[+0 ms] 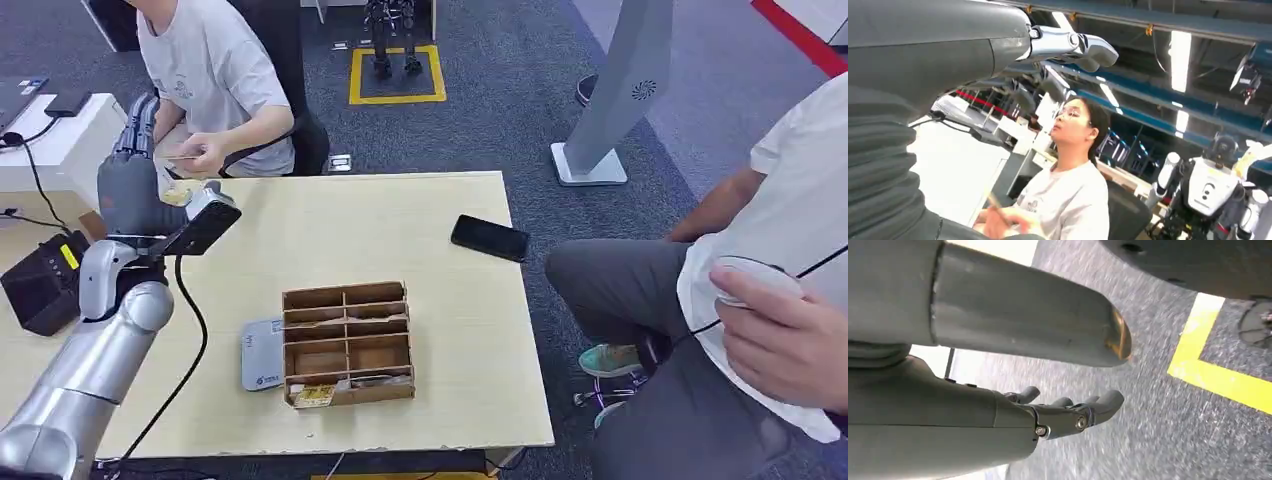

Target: Pass the card to the sensor for recognition and then transmit it.

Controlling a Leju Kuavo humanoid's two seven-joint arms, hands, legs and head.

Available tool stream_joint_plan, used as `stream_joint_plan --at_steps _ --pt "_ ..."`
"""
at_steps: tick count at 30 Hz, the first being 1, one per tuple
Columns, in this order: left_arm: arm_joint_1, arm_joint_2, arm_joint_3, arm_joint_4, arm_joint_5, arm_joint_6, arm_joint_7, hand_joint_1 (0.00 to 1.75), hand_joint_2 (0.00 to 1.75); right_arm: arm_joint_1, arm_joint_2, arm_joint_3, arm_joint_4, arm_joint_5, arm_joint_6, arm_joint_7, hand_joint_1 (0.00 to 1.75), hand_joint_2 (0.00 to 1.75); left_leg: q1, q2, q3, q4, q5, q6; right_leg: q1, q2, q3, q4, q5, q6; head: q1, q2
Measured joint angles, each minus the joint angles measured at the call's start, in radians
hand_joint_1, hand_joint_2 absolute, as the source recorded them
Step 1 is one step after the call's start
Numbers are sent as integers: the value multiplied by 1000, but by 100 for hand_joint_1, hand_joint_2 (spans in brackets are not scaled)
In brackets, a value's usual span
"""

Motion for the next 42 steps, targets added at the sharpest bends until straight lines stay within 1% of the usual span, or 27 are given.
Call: stream_joint_plan --at_steps 4,5,7,8,10,11,13,15,17,19,22,24,27,31,32,37,42 --pt "27 35 0 -73 39 -51 -5 0 175 5 -12 0 -44 9 -43 29 0 0 0 -1 -1 0 0 0 0 -1 0 0 0 0 0 0" --pt "37 44 0 -101 63 -80 -7 0 175 6 -17 -1 -61 2 -53 24 0 0 0 0 -1 0 0 0 0 0 0 0 0 0 0 0" --pt "55 63 0 -145 106 -116 -17 0 175 9 -24 -4 -77 -1 -58 -6 0 0 0 0 -1 0 0 0 0 0 0 0 0 0 0 0" --pt "67 79 0 -172 144 -140 -26 0 175 12 -27 -8 -85 -13 -57 -33 0 0 0 1 -1 0 0 0 0 0 0 0 0 0 0 0" --pt "96 113 0 -233 257 -225 -47 0 175 21 -31 -28 -95 -44 -38 -87 0 0 0 2 -1 0 0 0 0 1 0 0 0 0 0 0" --pt "110 135 0 -262 305 -268 -56 0 175 23 -33 -33 -97 -48 -33 -98 0 0 0 2 -1 0 0 0 0 1 -1 0 0 0 0 0" --pt "131 168 0 -303 338 -291 -64 0 175 26 -36 -37 -100 -52 -27 -105 0 0 0 1 -1 0 0 0 0 0 -1 0 0 0 0 0" --pt "144 189 0 -335 357 -311 -69 0 175 27 -38 -42 -102 -48 -25 -110 0 0 0 0 -1 0 0 0 0 0 -1 0 0 0 0 0" --pt "158 202 1 -364 392 -343 -85 0 175 27 -39 -42 -102 -43 -15 -110 0 0 0 0 -1 0 0 0 0 0 -1 0 0 0 0 0" --pt "179 205 2 -407 417 -375 -101 0 175 27 -39 -41 -102 -50 8 -85 0 0 0 0 -1 0 0 0 0 0 -1 0 0 0 0 0" --pt "200 205 0 -462 401 -389 -120 0 175 23 -39 -21 -103 -31 46 -64 0 0 0 0 -1 0 0 0 0 0 -1 0 0 0 0 0" --pt "210 204 -2 -490 383 -389 -129 0 175 20 -40 -6 -103 -32 69 -63 0 0 0 1 -1 0 0 0 0 0 -1 0 0 0 0 0" --pt "236 211 -8 -529 343 -380 -142 0 175 17 -41 5 -100 -45 48 -59 0 0 0 1 -1 0 0 0 0 0 -1 0 0 0 0 0" --pt "262 240 -43 -562 222 -367 -176 0 175 14 -41 17 -100 -65 40 -54 0 0 0 0 -1 0 0 0 0 0 -1 0 0 0 0 0" --pt "268 245 -55 -569 207 -363 -183 0 175 12 -41 21 -100 -70 41 -54 0 0 0 1 -1 0 0 0 0 0 -1 0 0 0 0 0" --pt "293 250 -124 -600 168 -331 -202 0 175 10 -41 27 -100 -103 66 -54 0 0 0 1 -1 0 0 0 0 0 -1 0 0 0 0 0" --pt "296 251 -131 -604 165 -329 -202 0 175 10 -41 27 -99 -105 67 -54 0 0 0 1 -1 0 0 0 0 0 -1 0 0 0 0 0"
